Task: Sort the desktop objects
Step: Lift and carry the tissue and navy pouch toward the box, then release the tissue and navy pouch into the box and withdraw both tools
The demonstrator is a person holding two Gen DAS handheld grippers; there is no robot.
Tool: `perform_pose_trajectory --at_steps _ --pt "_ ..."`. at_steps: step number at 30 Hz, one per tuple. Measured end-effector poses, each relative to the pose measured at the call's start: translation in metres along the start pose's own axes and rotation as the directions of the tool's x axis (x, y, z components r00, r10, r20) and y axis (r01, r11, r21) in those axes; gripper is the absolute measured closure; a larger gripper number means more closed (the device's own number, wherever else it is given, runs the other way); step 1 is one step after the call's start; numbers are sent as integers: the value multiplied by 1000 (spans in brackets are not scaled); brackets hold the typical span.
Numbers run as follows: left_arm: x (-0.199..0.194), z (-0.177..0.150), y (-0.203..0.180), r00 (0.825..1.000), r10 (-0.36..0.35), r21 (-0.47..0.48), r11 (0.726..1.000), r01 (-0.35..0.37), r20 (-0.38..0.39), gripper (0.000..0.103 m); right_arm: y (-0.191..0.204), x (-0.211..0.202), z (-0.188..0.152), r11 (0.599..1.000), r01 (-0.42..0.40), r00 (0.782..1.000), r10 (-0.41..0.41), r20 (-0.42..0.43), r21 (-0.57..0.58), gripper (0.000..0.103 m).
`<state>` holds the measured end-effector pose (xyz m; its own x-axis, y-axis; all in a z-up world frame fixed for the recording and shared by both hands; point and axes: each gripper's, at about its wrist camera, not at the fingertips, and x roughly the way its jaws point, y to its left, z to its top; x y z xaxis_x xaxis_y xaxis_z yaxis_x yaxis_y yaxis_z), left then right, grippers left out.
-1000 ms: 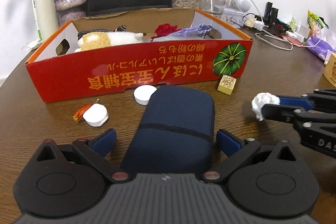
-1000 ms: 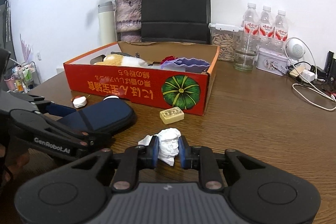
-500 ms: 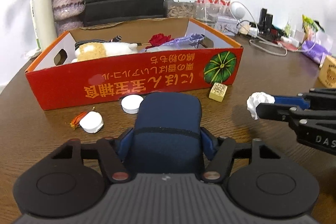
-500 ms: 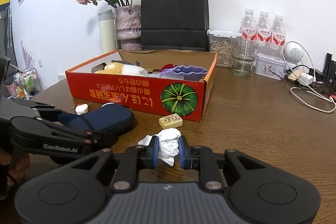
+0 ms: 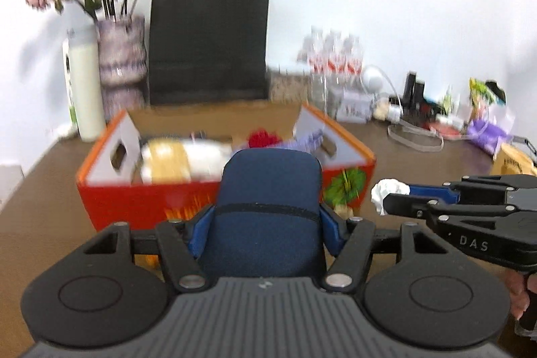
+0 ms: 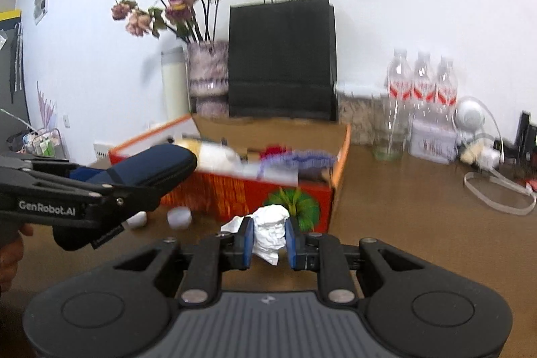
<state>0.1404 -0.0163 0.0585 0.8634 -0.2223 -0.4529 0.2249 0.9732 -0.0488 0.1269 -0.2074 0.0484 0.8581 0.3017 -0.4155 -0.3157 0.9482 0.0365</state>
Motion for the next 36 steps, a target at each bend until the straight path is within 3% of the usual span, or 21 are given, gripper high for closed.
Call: perform_pose_trajectory --at_steps 6,12,17,24,31,36 --pt "7 39 13 995 29 -5 1000 -29 100 38 11 21 45 999 24 997 -22 75 -29 84" --pt "42 61 26 989 65 -55 997 -58 132 38 16 67 76 999 49 992 -49 119 9 84" --pt "79 69 42 990 96 -92 992 -87 106 38 6 116 83 996 64 994 -69 87 62 84" --pt "125 73 55 989 133 -56 990 -129 64 38 -6 164 83 995 84 996 -85 39 45 84" --pt "149 62 61 987 158 -22 987 -158 9 38 -12 183 73 994 102 995 -101 -12 28 84" --pt "150 58 56 983 183 20 983 -183 18 38 -8 186 67 993 117 993 -117 -29 3 84"
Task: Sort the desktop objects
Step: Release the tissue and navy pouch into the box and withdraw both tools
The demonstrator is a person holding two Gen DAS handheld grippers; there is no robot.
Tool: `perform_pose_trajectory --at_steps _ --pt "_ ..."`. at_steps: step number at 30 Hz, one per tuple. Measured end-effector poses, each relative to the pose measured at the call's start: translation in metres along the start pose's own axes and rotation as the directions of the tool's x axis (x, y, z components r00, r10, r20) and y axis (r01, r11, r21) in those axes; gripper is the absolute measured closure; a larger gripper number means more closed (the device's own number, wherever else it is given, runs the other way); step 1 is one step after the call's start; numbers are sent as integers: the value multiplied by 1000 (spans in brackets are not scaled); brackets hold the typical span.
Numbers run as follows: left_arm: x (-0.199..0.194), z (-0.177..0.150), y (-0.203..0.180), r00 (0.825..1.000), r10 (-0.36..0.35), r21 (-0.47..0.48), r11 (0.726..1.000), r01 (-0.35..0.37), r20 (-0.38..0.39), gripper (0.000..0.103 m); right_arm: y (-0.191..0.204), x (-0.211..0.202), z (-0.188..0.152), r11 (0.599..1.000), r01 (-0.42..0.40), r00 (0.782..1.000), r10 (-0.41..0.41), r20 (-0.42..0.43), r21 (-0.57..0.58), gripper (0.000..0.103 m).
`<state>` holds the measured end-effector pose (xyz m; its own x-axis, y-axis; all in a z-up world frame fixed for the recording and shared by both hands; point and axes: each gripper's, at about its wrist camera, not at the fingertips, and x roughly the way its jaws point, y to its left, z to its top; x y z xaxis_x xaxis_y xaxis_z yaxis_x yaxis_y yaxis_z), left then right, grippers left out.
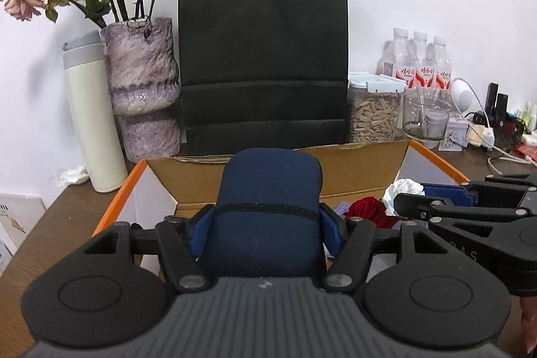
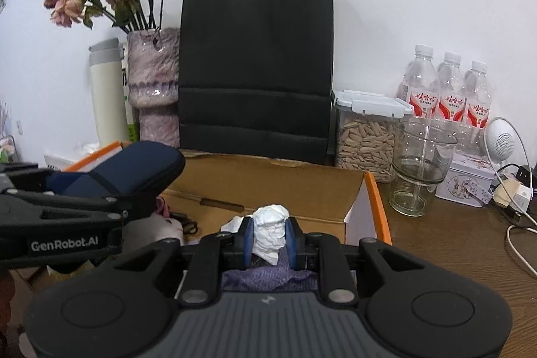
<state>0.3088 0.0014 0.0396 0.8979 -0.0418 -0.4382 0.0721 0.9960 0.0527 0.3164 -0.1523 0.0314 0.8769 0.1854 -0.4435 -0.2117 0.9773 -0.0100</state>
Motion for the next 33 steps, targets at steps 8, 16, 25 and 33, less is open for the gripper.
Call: perform_pose_trajectory --at_steps 8,16,25,33 --pt "-1 -1 0 1000 22 7 1000 -22 -2 28 1 -5 -1 1000 1 1000 -1 1 2 71" --pt "-28 4 6 984 118 13 993 -121 135 0 -6 -17 3 999 30 999 -31 27 34 14" --pt "-37 1 13 979 131 -15 991 -130 154 0 -1 -32 2 1000 21 998 -21 51 -4 0" --pt "-63 -11 25 977 134 -55 990 -127 164 0 -4 -62 -5 999 42 994 -41 100 -6 0"
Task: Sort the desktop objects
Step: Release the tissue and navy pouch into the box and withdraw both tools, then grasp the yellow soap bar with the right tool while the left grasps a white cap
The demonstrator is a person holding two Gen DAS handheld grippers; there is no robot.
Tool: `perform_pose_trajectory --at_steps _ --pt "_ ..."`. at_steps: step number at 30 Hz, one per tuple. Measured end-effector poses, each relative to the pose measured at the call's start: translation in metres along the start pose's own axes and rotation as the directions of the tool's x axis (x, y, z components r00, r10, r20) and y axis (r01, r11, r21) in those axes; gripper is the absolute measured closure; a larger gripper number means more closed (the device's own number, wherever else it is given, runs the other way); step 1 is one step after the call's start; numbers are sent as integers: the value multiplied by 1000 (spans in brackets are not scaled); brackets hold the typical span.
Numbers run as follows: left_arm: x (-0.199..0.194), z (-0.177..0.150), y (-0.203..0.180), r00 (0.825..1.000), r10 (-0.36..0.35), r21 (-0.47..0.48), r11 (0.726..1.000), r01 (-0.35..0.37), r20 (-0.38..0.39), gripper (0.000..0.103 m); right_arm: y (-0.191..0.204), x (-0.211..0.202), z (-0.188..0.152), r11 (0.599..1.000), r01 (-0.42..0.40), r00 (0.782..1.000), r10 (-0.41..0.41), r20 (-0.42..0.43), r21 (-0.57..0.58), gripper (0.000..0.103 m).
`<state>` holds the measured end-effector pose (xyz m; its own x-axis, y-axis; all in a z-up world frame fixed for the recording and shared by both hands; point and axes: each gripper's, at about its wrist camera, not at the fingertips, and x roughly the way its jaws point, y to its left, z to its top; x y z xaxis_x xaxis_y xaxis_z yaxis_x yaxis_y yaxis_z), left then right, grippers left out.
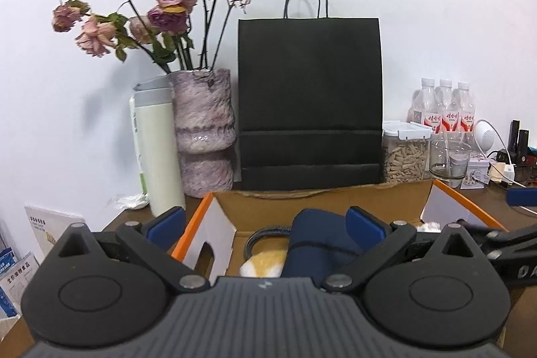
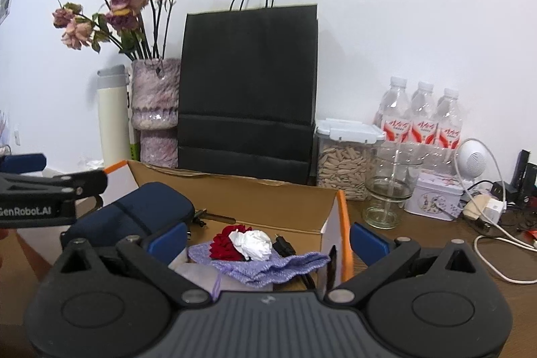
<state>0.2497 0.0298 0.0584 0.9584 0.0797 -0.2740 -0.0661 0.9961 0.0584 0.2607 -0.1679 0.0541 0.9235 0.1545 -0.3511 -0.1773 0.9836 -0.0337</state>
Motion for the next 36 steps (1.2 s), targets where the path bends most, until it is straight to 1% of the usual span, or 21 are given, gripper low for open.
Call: perform_pose_trajectory --at_steps 3,7,10,14,17,23,27,32,36 --pt "-11 -6 6 1000 5 3 1000 -5 -16 0 -2 -18 -6 1000 6 1000 -6 12 -8 0" --pt "-29 -19 14 999 2 16 1000 -1 -51 0 -4 -40 -19 999 13 1000 -13 1 -30 0" --pt "-43 -29 21 997 -4 13 1000 5 -75 0 -3 -57 -33 998 19 1000 -20 -23 -54 0" --pt "-59 -42 26 991 -36 5 999 37 -126 0 -1 -69 -53 998 17 995 -23 -93 -65 0" --pt "-67 -54 29 983 -54 3 998 55 -174 0 1 -73 -66 998 14 989 -24 -149 -66 0" --pt "-72 -70 34 965 -70 -10 998 69 -253 0 0 -77 -79 999 12 977 -20 -210 -40 0" --pt "-71 -75 34 955 -84 -12 996 84 -285 0 -2 -73 -84 1000 9 968 -16 -250 -27 0" --pt "-62 -78 34 940 -105 -26 994 102 -326 0 -7 -67 -84 1000 10 960 -10 -280 -2 0" --pt "-55 -80 33 927 -114 -32 993 110 -356 0 -15 -56 -86 999 12 943 6 -332 53 0"
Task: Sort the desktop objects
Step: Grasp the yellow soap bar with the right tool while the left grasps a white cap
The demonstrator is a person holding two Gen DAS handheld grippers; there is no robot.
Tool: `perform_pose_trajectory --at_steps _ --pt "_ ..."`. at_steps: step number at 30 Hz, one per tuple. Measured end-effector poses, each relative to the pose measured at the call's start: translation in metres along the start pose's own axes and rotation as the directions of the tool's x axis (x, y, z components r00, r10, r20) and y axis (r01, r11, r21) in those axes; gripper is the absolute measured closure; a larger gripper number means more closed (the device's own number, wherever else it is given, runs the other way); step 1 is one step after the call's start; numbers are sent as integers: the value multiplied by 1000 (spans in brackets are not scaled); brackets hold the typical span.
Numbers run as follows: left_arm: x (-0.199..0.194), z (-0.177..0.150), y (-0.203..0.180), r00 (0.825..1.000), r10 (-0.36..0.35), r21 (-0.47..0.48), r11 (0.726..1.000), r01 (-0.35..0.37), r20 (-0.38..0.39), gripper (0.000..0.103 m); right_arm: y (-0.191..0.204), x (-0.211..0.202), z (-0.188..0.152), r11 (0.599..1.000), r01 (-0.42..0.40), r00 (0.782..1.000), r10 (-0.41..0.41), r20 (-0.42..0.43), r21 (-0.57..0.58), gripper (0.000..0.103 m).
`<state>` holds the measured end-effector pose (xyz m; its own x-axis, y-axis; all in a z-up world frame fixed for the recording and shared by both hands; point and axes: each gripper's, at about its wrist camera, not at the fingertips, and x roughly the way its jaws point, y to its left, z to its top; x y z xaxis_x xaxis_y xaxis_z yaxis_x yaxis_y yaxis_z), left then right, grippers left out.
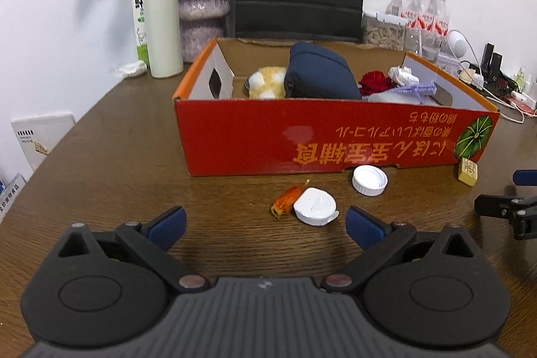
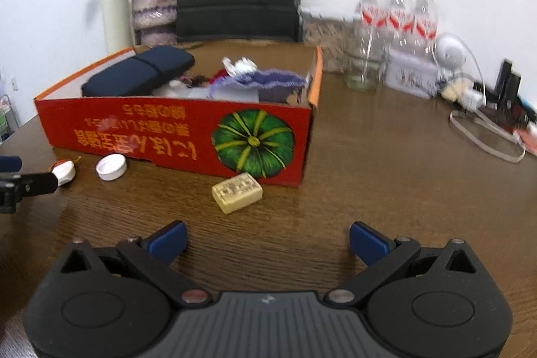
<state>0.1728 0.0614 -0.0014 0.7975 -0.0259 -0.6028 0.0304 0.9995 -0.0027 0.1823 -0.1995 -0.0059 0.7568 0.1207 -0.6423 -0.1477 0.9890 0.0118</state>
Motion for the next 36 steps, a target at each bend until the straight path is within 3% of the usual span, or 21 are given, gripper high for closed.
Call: perform_pose_trajectory --at_steps 8,18,20,25,31,36 --pt "6 2 -11 1000 -17 47 999 18 -12 4 0 9 5 1000 1 1000 -1 -2 8 0" --pt "9 6 -16 1000 -14 48 999 14 -11 21 1 14 10 1000 2 1000 -2 -3 7 0" --pt "8 7 -18 1000 -11 54 998 11 -2 25 2 16 11 1000 2 1000 -2 -3 8 0" --pt "5 9 -23 1000 -10 69 998 9 8 48 3 21 16 1000 4 1000 -4 -4 9 0" --pt "4 9 -28 1000 -27 83 996 26 4 56 5 26 21 1000 -3 1000 3 -4 6 0" --pt "5 9 -32 999 -34 90 995 34 1 59 7 24 21 1000 -23 1000 23 12 -8 14"
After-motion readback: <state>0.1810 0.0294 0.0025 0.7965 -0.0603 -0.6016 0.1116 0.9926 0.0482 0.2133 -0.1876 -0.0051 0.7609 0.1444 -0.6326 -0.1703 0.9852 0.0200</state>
